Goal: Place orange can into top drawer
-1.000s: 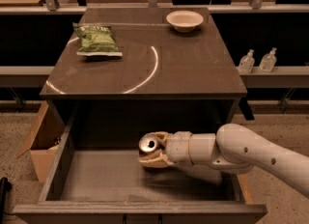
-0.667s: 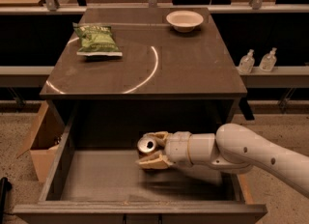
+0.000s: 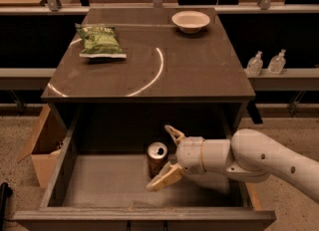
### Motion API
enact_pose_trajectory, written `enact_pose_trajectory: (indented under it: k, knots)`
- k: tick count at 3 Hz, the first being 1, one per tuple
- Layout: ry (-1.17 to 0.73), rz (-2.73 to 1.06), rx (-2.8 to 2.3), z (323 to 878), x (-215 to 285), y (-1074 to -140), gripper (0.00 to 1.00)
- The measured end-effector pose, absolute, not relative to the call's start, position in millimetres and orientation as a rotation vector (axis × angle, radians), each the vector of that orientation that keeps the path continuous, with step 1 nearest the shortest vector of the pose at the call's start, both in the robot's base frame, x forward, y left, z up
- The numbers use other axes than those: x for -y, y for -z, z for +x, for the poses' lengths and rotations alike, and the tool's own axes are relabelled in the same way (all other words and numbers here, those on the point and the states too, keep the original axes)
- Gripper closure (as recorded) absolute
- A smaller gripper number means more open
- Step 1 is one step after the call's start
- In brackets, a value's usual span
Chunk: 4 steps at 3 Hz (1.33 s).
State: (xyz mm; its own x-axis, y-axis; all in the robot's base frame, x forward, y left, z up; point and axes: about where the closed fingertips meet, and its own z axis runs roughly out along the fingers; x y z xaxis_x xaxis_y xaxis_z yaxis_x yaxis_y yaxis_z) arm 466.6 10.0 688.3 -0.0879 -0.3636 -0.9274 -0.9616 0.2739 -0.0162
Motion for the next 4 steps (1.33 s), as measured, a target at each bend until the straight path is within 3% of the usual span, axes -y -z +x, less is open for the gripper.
enact_pose_trajectory:
  k: [1,2,4]
  knots:
    - [-0.811,-1.204,-1.675,460.2,11.2,-693.5,0.00]
    - [-0.732,-1.193,-1.737,459.4,47.1,-707.1,0.17]
    - [-0.646,-1.184,-1.743,475.9,112.1,-746.4,0.64]
